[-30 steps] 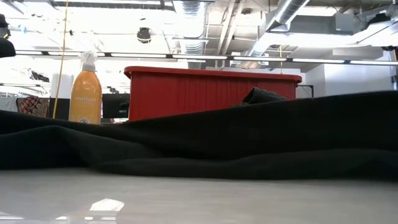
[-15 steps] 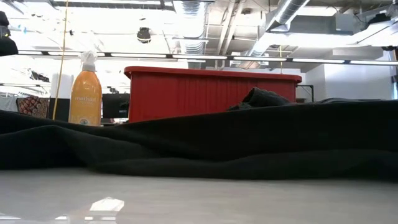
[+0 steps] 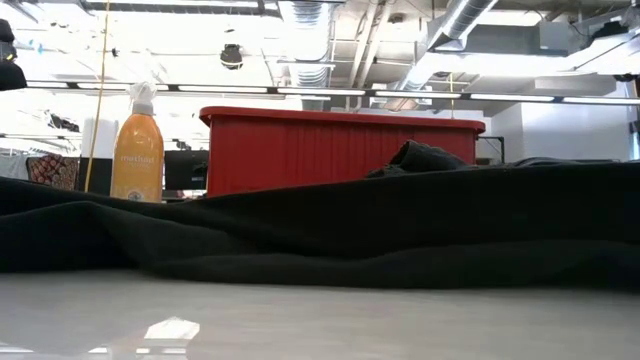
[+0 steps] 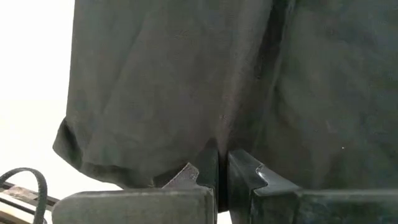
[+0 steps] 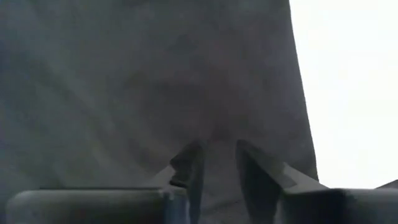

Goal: Fold Laundry from Bin
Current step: Fold the black shirt

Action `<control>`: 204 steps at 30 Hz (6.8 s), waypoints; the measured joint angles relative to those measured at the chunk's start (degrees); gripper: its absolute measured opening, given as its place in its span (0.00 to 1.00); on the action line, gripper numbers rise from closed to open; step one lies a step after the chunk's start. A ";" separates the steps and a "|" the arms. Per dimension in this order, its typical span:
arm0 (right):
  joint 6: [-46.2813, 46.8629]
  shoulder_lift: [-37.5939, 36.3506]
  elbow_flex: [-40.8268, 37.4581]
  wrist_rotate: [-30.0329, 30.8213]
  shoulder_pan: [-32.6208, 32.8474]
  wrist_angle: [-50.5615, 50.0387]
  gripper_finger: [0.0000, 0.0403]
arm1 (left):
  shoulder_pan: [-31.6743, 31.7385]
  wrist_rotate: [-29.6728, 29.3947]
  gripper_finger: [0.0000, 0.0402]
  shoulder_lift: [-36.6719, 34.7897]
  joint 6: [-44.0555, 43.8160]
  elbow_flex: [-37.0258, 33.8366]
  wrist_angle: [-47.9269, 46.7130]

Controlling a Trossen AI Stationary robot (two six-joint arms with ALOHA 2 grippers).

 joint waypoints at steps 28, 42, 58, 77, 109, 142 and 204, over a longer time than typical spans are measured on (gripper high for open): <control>0.68 -2.70 4.61 1.05 -0.94 -15.23 0.03 | 0.00 0.59 0.00 0.00 -0.80 0.00 1.33; -7.23 -2.40 3.59 1.10 -0.94 -4.85 0.43 | 0.00 0.42 0.00 0.00 -0.53 0.00 2.05; -13.25 -2.38 -4.33 -3.24 -3.09 0.97 0.18 | 0.00 0.18 0.00 0.00 -0.10 0.00 2.56; -12.25 -2.40 5.96 -4.01 -5.48 -11.33 0.16 | -5.95 -8.73 0.00 0.00 -5.36 -2.38 2.18; -29.94 -2.41 -5.53 -2.85 -2.34 -1.88 0.05 | 6.05 -31.35 0.03 0.04 -0.60 -2.29 15.37; -17.24 -2.44 6.47 -1.60 -4.10 -13.20 0.39 | 6.01 -32.42 0.00 0.07 2.65 -2.29 21.69; -13.67 2.32 5.79 -0.20 -10.23 -29.75 0.09 | 5.35 -14.99 0.00 0.06 3.29 -2.29 26.99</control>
